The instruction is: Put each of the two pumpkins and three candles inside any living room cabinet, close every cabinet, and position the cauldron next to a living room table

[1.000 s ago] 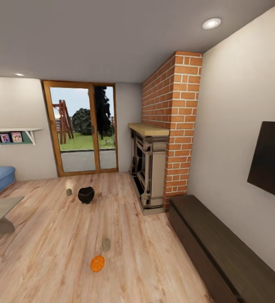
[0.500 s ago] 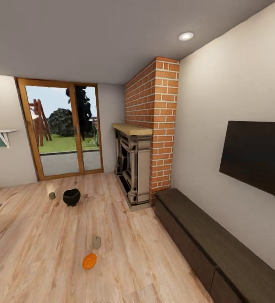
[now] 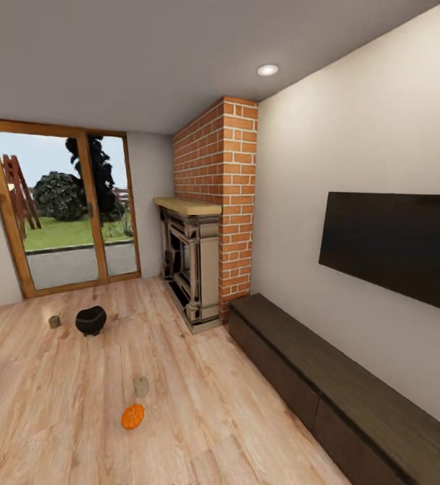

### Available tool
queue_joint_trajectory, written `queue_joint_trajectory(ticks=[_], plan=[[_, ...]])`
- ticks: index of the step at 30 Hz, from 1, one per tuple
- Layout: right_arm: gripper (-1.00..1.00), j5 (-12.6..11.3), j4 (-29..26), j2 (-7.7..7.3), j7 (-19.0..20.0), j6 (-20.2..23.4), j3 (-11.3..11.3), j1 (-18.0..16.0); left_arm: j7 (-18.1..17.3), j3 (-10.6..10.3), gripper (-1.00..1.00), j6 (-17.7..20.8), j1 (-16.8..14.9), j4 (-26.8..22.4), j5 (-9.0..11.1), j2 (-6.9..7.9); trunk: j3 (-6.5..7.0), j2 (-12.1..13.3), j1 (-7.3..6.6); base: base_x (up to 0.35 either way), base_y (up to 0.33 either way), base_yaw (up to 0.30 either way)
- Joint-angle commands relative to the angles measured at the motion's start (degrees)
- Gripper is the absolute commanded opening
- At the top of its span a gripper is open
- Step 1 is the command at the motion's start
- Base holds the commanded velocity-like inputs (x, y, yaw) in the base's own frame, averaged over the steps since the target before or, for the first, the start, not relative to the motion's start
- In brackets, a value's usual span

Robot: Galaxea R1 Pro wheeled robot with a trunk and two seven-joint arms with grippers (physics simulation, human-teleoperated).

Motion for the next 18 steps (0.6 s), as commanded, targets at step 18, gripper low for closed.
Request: queue_joint_trajectory(ticks=[18], plan=[[1.00,-0.2,0.0,-0.05,-0.1,-1.6,-0.4,0.0,0.0,-0.1,1.00,-0.2,0.0,0.1,0.0,0.01,-1.26,0.0,0.00,-0.234,0.247,-0.195]])
